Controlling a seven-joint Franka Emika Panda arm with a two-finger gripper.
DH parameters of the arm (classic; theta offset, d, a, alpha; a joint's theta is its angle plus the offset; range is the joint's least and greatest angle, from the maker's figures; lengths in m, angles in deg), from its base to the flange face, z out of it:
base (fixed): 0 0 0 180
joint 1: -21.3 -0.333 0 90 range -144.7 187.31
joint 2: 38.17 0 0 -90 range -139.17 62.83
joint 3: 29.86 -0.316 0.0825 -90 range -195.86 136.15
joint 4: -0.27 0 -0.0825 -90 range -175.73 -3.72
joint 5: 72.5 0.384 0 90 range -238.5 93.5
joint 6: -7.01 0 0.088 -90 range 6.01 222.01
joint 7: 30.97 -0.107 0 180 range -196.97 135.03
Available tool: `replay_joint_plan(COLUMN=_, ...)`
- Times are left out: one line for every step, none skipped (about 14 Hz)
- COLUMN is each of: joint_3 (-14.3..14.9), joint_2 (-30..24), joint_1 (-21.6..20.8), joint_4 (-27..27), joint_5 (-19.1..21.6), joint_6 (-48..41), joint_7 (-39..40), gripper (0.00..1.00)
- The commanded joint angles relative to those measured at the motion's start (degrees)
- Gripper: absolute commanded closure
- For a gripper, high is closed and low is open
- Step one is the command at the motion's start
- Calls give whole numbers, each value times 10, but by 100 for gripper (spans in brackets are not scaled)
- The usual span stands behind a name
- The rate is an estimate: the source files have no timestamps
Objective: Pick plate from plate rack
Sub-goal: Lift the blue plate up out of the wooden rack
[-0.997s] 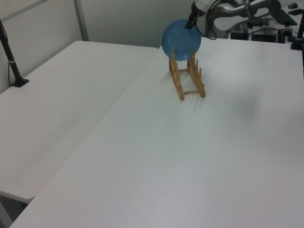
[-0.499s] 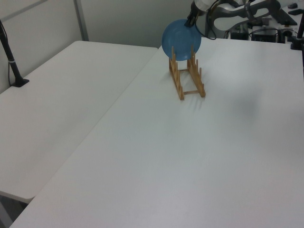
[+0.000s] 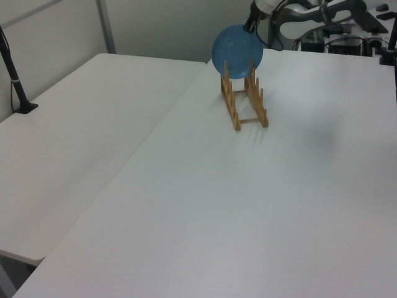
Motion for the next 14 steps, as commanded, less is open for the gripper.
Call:
replay_joint_plan(joint_3=8, joint_2=-4, joint_1=-1, joint_4=8, joint_5=6, joint_6=15, joint_7=16, gripper=97)
replay_joint_plan(joint_3=8, joint_2=-10, joint_1=-1, joint_4=8, joint_5=6, joint_6=15, joint_7=16, gripper=98)
replay_joint_plan(joint_3=8, joint_2=-18, joint_1=-1, joint_4=8, joint_5=6, joint_6=15, joint_7=16, gripper=99)
replay_joint_plan(joint_3=8, joint_2=-27, joint_1=-1, joint_4=8, joint_5=6, joint_6=15, joint_7=16, gripper=100)
replay_joint_plan(joint_3=8, joint_2=-34, joint_1=-1, joint_4=8, joint_5=6, joint_6=15, joint_7=16, gripper=100)
replay_joint_plan(joint_3=8, joint_2=-44, joint_1=-1, joint_4=8, joint_5=6, joint_6=15, joint_7=15, gripper=100)
replay_joint_plan(joint_3=8, joint_2=-53, joint_1=-1, joint_4=8, joint_5=6, joint_6=15, joint_7=14, gripper=100)
replay_joint_plan(joint_3=7, joint_2=-65, joint_1=-1, joint_4=8, joint_5=7, joint_6=15, joint_7=10, gripper=100)
replay_joint_plan(joint_3=7, joint_2=-75, joint_1=-1, joint_4=8, joint_5=11, joint_6=14, joint_7=8, gripper=100)
replay_joint_plan(joint_3=6, joint_2=-83, joint_1=-4, joint_4=5, joint_5=14, joint_6=13, joint_7=2, gripper=100)
replay_joint_plan(joint_3=6, joint_2=-87, joint_1=-5, joint_4=3, joint_5=15, joint_6=12, joint_7=-6, gripper=100)
replay_joint_plan(joint_3=6, joint_2=-92, joint_1=-5, joint_4=1, joint_5=15, joint_6=11, joint_7=-19, gripper=100)
replay_joint_plan(joint_3=6, joint_2=-101, joint_1=-5, joint_4=-2, joint_5=15, joint_6=10, joint_7=-35, gripper=100)
replay_joint_plan(joint_3=6, joint_2=-108, joint_1=-2, joint_4=-13, joint_5=15, joint_6=10, joint_7=-52, gripper=100)
